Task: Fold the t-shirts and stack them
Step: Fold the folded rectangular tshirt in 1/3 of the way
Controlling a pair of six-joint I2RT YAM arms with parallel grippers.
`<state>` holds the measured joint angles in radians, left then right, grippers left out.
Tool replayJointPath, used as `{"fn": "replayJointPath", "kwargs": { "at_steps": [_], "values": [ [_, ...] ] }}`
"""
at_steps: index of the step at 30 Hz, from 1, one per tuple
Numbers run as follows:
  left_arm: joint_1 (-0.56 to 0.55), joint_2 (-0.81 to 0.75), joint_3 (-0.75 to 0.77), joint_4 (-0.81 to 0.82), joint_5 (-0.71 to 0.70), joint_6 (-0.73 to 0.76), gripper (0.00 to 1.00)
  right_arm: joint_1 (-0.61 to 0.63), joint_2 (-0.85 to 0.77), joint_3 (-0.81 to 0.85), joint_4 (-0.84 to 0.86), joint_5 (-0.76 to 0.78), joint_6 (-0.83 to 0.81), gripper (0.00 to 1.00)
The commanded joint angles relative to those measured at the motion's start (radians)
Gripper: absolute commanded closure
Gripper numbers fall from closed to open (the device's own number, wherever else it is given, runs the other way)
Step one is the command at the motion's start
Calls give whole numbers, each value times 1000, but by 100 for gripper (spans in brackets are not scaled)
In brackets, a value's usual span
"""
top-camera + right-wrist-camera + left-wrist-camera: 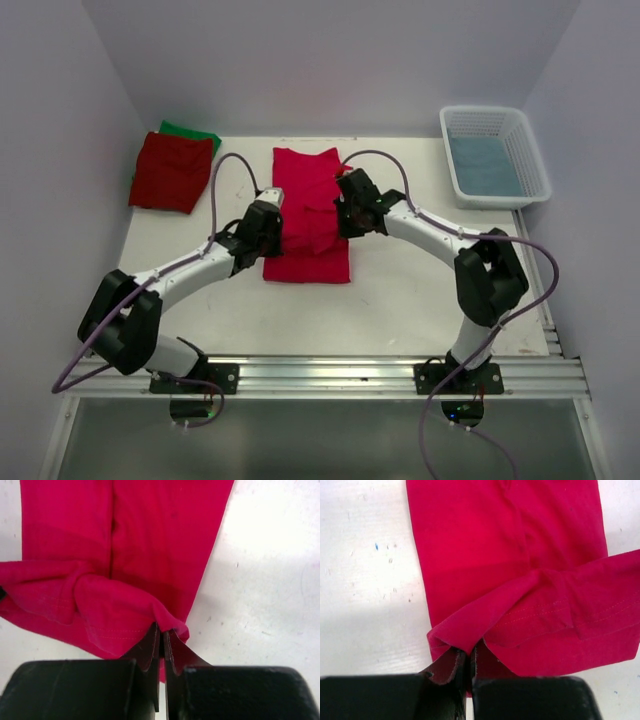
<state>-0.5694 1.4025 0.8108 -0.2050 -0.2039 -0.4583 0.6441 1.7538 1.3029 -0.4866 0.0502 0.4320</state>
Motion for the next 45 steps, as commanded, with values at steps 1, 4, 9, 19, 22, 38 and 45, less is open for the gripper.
{"fn": "replayJointPath", "kwargs": {
  "at_steps": [1, 4, 9, 19, 22, 38, 45],
  "values": [
    [34, 50, 94, 70, 17, 43, 100, -26, 64, 123, -17, -18, -53, 100],
    [63, 107, 140, 87, 34, 56, 100, -47, 136, 203, -27, -32, -61, 100],
    [167, 321, 310, 102, 129, 14, 56, -115, 317, 409, -75, 2, -40, 93],
    [333, 379, 607, 96, 144, -29, 0, -179, 391, 574, -41, 125, -2, 12],
    [339, 282, 509, 136, 194, -19, 0, -179, 284, 425, 45, 129, -7, 13],
    [227, 271, 264, 42, 604, 18, 100, -179, 62, 50, 151, -137, 43, 100],
    [117, 360, 317, 21, 618, 10, 100, -179, 79, 52, 134, -150, 39, 100]
  ]
}}
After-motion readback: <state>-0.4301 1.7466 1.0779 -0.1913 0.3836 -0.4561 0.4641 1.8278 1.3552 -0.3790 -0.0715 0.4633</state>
